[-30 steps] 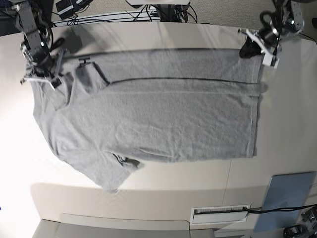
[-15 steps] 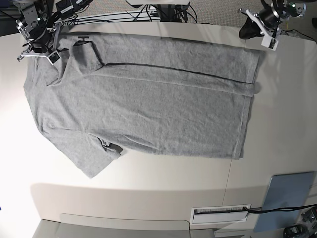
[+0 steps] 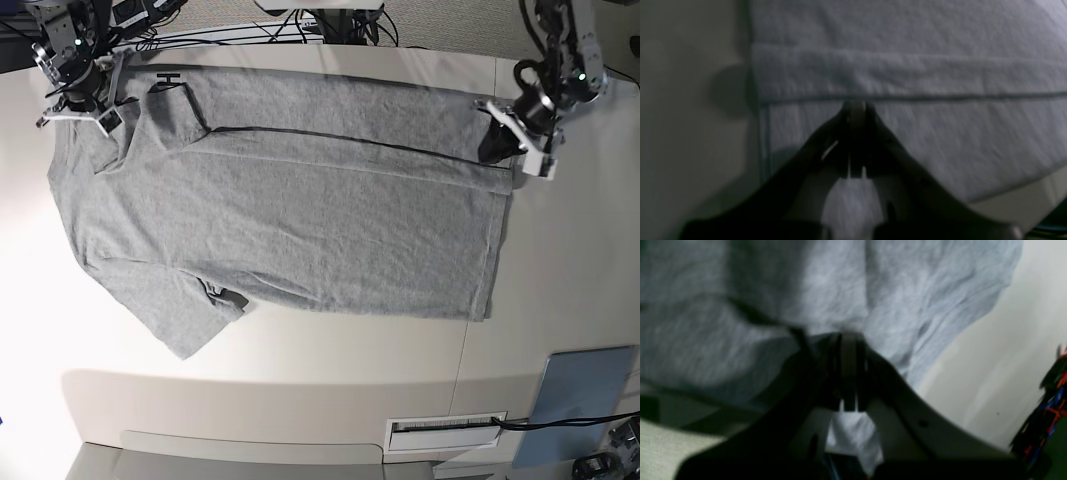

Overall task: Fold the T-shirt properly
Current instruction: 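Drag the shirt further toward the robot with both grippers, then release, then reach both grippers across the shirt and grasp its opposite edge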

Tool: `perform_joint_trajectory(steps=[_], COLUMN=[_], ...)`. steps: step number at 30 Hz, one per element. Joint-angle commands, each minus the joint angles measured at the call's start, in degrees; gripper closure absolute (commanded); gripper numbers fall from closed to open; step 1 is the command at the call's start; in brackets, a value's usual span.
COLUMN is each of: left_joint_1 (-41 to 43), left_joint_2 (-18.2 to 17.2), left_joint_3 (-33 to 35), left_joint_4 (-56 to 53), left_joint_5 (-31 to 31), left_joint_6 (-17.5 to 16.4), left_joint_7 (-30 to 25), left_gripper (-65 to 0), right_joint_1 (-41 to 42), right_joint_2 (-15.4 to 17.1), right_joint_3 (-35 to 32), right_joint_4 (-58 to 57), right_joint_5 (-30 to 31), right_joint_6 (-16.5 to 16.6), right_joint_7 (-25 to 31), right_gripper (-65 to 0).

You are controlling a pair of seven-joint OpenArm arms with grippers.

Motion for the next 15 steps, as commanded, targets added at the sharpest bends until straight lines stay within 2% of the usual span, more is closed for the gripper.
perform_joint_trajectory(steps=[1, 4, 8, 15], left_joint_1=[-0.2, -0.1, 3.3, 11.6], left_joint_2=[0.1, 1.0, 0.7, 0.6], left_joint_3=[-0.4, -0.4, -0.5, -0.5], left_joint_4=[-0.2, -2.2, -2.5, -2.5], left_joint_5=[1.3, 7.5, 12.7, 15.0], left_joint_6=[-0.4, -0.4, -0.4, -0.2], left_joint_7=[-0.6, 0.5, 2.3, -0.1], left_gripper=[0.0, 0.0, 0.0, 0.0], right_joint_1=[0.9, 2.9, 3.8, 3.5], right_joint_2=[0.9, 0.9, 0.9, 0.9], right_joint_3=[0.6, 0.6, 0.6, 0.6], right_joint_4=[0.8, 0.8, 0.8, 0.8], right_joint_5=[-0.3, -0.3, 0.2, 0.8], right_joint_6=[-0.9, -0.4, 1.1, 1.1], right_joint_7=[0.7, 0.6, 0.5, -0.5], right_gripper=[0.0, 0.0, 0.0, 0.0])
